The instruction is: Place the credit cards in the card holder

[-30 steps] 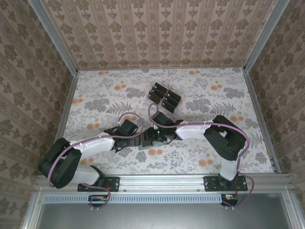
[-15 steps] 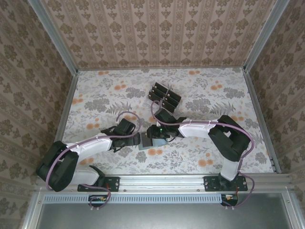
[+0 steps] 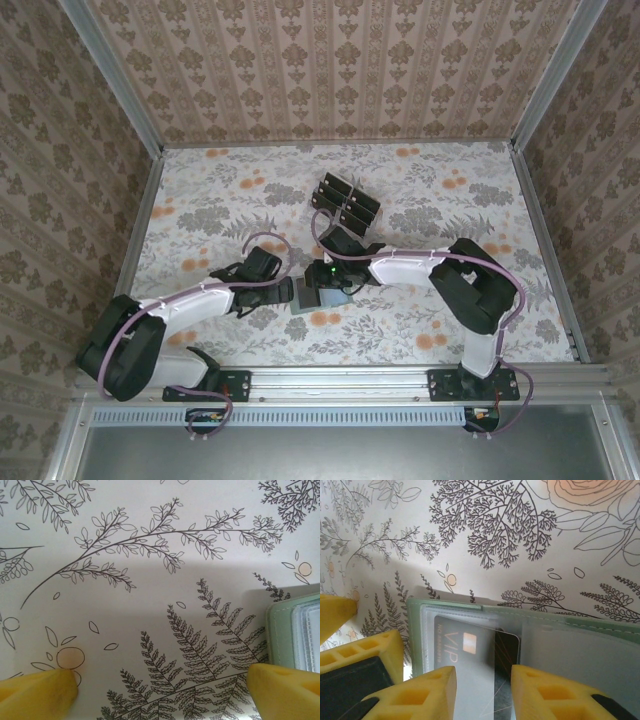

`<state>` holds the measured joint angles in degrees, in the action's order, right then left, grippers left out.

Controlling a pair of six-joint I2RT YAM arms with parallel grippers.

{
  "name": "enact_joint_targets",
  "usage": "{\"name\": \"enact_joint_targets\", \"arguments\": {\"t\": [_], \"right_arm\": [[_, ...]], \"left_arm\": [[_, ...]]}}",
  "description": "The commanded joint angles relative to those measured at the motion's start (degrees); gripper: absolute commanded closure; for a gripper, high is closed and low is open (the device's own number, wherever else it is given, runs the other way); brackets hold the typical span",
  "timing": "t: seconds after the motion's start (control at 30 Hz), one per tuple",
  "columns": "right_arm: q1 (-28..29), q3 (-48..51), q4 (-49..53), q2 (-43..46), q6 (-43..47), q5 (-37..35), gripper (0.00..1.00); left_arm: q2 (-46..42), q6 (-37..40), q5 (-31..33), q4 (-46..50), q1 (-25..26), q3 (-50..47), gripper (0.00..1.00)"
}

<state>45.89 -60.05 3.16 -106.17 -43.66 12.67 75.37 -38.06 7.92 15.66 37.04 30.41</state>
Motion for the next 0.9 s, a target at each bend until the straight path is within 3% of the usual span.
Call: {"name": "enact_joint_targets", "arguments": {"t": [0.0, 0.87], "right_arm": [[-0.37, -1.05, 1.06, -0.77, 0.24, -0.09, 0.65], [0.16, -1.82, -4.29, -3.1, -3.0, 4.43, 0.66]], "left_arm": [[3.24, 1.94, 0.65, -3.4, -1.44, -1.51, 0.0], [5.84, 1.86, -0.88, -5.44, -1.45, -1.47, 0.0]]}}
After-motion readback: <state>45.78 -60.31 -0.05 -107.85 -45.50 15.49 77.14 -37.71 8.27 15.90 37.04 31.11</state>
